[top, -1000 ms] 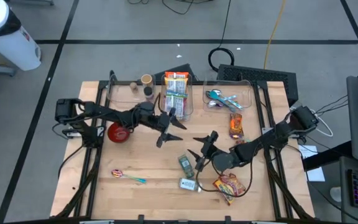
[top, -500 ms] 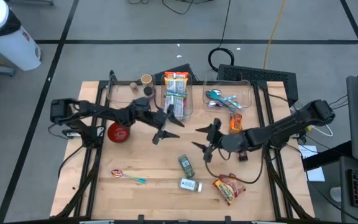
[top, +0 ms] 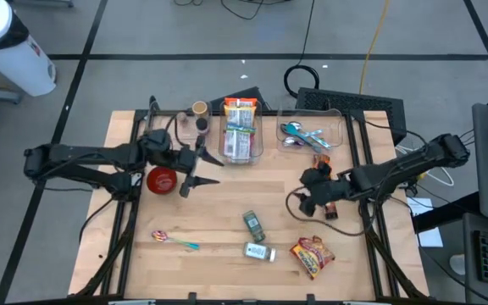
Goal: Pick & Place Food Item
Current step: Put the green seasoning bottle into the left transparent bin
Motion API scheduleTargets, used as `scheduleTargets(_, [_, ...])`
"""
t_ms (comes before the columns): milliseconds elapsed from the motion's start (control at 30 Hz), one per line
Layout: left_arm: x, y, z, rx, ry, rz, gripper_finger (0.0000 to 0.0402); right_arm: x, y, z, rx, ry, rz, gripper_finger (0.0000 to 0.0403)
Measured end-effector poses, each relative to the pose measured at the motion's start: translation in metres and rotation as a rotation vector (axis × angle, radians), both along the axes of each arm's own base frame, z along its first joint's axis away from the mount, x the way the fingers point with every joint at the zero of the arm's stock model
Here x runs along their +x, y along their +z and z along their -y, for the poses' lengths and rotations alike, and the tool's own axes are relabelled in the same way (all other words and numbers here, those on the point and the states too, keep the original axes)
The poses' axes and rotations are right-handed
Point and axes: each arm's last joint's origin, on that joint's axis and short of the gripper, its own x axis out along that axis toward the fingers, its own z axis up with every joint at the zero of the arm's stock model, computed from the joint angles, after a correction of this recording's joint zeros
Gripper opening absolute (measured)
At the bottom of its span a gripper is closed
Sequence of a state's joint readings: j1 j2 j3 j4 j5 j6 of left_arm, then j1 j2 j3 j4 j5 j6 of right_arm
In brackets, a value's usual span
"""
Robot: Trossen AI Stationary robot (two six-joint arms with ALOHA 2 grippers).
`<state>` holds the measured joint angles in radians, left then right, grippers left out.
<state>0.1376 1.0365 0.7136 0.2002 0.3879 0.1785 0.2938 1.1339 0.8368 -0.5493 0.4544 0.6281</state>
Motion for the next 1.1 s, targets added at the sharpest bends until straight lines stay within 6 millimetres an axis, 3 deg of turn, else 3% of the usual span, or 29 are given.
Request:
scheduleTargets(300, [-0.002, 0.003, 0.012, 0.051, 0.078, 0.015, 0.0250, -0.031, -0.012, 0.035, 0.099, -0.214, -0.330, 0.0263])
scheduleTargets(467, [0.005, -0.005, 0.009, 0.052, 0.151, -0.027, 0.0250, -0.038, -0.015, 0.047, 0.151, -0.143, -0.462, 0.0263])
scheduleTargets(600, [0.000, -0.006, 0.013, 0.046, 0.123, -0.067, 0.0250, -0.035, -0.014, 0.049, 0.120, -0.112, -0.447, 0.0263])
scheduleTargets(800, [-0.041, 0.009, 0.028, 0.008, 0.171, -0.110, 0.0250, -0.024, -0.012, 0.046, 0.098, -0.064, -0.352, 0.0263])
scheduleTargets(967, [-0.058, 0.006, 0.040, -0.062, 0.148, -0.208, 0.0250, -0.020, -0.011, 0.045, 0.076, -0.018, -0.321, 0.0263])
scheduleTargets(1100, [-0.067, -0.008, 0.050, -0.195, 0.147, -0.403, 0.0250, -0.011, -0.007, 0.045, 0.039, 0.047, -0.234, 0.0263])
